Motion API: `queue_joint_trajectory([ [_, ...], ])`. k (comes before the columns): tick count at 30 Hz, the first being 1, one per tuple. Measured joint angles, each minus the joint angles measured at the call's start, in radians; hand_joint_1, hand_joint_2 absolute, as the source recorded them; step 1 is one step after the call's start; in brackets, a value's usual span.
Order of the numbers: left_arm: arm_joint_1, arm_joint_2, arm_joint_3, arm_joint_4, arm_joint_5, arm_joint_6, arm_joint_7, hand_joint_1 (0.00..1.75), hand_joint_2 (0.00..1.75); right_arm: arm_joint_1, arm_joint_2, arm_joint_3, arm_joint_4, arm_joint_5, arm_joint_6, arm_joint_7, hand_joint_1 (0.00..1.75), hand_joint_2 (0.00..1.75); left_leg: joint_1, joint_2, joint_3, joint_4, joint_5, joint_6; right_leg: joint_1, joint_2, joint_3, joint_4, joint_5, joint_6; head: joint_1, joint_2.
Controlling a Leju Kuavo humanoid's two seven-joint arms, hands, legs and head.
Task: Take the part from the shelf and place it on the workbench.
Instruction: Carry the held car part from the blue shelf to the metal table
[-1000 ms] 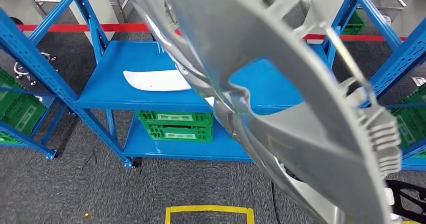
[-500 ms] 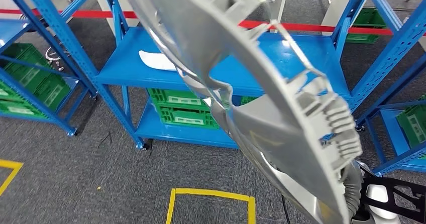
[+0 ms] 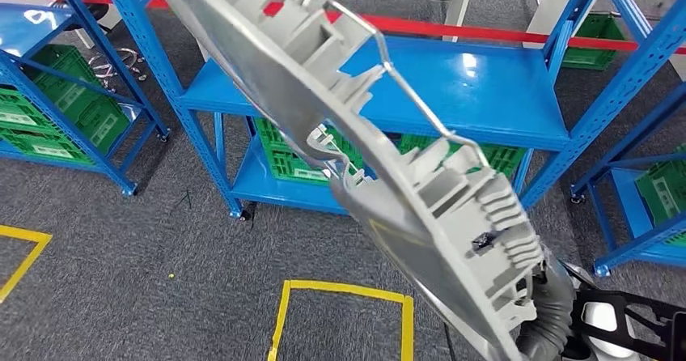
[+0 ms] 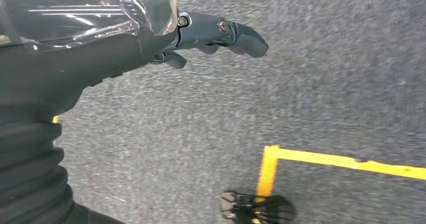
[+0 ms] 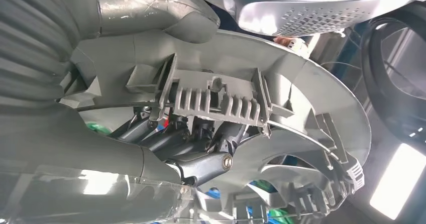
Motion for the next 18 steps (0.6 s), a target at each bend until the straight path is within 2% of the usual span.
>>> queue_joint_trajectory([
  [1,-0.001,-0.002,0.002,0.002,-0.003,0.002,0.000,0.00,1.75,0.001,0.000,0.001,0.000,0.003,0.000,0.000,1.61,1.75,0.001,0.001,-0.019,0.003,0.012,-0.002,-0.001,0.000,0.003,0.030,0.001,0.011,0.000,0.000],
  [2,-0.004,-0.004,0.004,0.006,-0.009,0.004,-0.002,0.00,1.75,0.001,0.001,0.001,0.000,0.008,0.000,0.001,1.61,1.75,0.002,0.001,-0.039,0.007,0.024,-0.006,-0.004,0.000,0.023,0.026,0.019,0.027,0.000,0.000],
  [3,-0.007,-0.005,0.007,0.009,-0.015,0.006,-0.006,0.00,1.75,-0.001,0.001,0.002,0.000,0.013,0.001,0.001,1.61,1.75,0.005,0.002,-0.060,0.016,0.034,-0.011,-0.007,0.000,0.061,-0.013,0.044,0.041,0.000,0.000],
  [4,-0.010,-0.006,0.010,0.013,-0.024,0.008,-0.012,0.00,1.75,-0.005,0.001,0.002,0.000,0.022,-0.001,0.001,1.61,1.75,0.007,0.001,-0.081,0.029,0.043,-0.017,-0.010,-0.001,0.109,-0.078,0.053,0.051,0.000,0.000],
  [5,-0.013,-0.007,0.014,0.017,-0.034,0.010,-0.019,0.00,1.75,-0.010,0.001,0.002,0.000,0.032,-0.004,0.002,1.61,1.75,0.008,0.001,-0.101,0.045,0.049,-0.023,-0.010,0.001,0.156,-0.147,0.049,0.049,0.000,0.000],
  [6,-0.016,-0.008,0.018,0.020,-0.043,0.012,-0.026,0.00,1.75,-0.013,0.001,0.002,0.000,0.042,-0.009,0.002,1.61,1.75,0.007,0.001,-0.115,0.058,0.054,-0.029,-0.008,0.002,0.187,-0.198,0.037,0.042,0.000,0.000],
  [7,-0.019,-0.008,0.022,0.022,-0.050,0.013,-0.032,0.00,1.75,-0.016,0.001,0.002,0.000,0.052,-0.014,0.004,1.61,1.75,0.007,0.000,-0.124,0.068,0.060,-0.034,-0.005,0.003,0.201,-0.226,0.023,0.031,-0.001,0.000],
  [9,-0.023,-0.009,0.029,0.027,-0.056,0.014,-0.038,0.00,1.75,-0.018,-0.001,0.002,0.000,0.062,-0.023,0.005,1.61,1.75,0.010,-0.003,-0.130,0.071,0.074,-0.043,-0.002,0.002,0.191,-0.228,0.026,0.008,-0.002,0.000],
  [10,-0.024,-0.010,0.032,0.030,-0.057,0.014,-0.038,0.00,1.75,-0.021,-0.001,0.002,0.001,0.063,-0.024,0.006,1.61,1.75,0.014,-0.004,-0.134,0.075,0.067,-0.048,-0.002,0.001,0.184,-0.227,0.034,-0.002,-0.002,0.000],
  [11,-0.024,-0.011,0.035,0.031,-0.057,0.015,-0.039,0.00,1.75,-0.023,-0.002,0.002,0.000,0.064,-0.025,0.006,1.61,1.75,0.017,-0.004,-0.139,0.092,0.041,-0.054,-0.003,0.000,0.175,-0.227,0.045,-0.011,-0.002,0.000],
  [12,-0.025,-0.011,0.038,0.033,-0.058,0.015,-0.039,0.00,1.75,-0.025,-0.002,0.002,0.000,0.065,-0.025,0.006,1.61,1.75,0.020,-0.004,-0.149,0.127,-0.004,-0.060,-0.005,-0.001,0.164,-0.227,0.057,-0.017,-0.003,0.000],
  [14,-0.028,-0.011,0.042,0.036,-0.062,0.016,-0.042,0.00,1.75,-0.028,-0.002,0.002,0.000,0.073,-0.029,0.006,1.61,1.75,0.023,-0.004,-0.173,0.247,-0.113,-0.071,-0.003,-0.001,0.138,-0.226,0.081,-0.023,-0.004,0.000],
  [15,-0.031,-0.011,0.044,0.039,-0.065,0.018,-0.045,0.00,1.75,-0.027,-0.002,0.003,0.000,0.081,-0.031,0.006,1.61,1.75,0.023,-0.004,-0.181,0.308,-0.145,-0.073,-0.003,-0.001,0.125,-0.226,0.093,-0.022,-0.005,0.000],
  [16,-0.035,-0.011,0.046,0.044,-0.069,0.022,-0.050,0.00,1.75,-0.027,-0.002,0.003,0.000,0.091,-0.033,0.005,1.61,1.75,0.024,-0.004,-0.178,0.349,-0.153,-0.074,-0.002,-0.001,0.111,-0.225,0.105,-0.020,-0.004,0.000],
  [17,-0.039,-0.011,0.048,0.051,-0.072,0.026,-0.054,0.00,1.75,-0.028,-0.002,0.003,0.000,0.100,-0.035,0.004,1.61,1.75,0.024,-0.004,-0.160,0.359,-0.141,-0.072,-0.001,-0.001,0.098,-0.224,0.117,-0.018,-0.005,0.000],
  [18,-0.043,-0.011,0.049,0.058,-0.075,0.033,-0.059,0.00,1.75,-0.030,-0.003,0.004,0.000,0.108,-0.035,0.003,1.61,1.75,0.024,-0.005,-0.123,0.331,-0.118,-0.068,0.000,-0.001,0.084,-0.224,0.128,-0.016,-0.005,0.000],
])
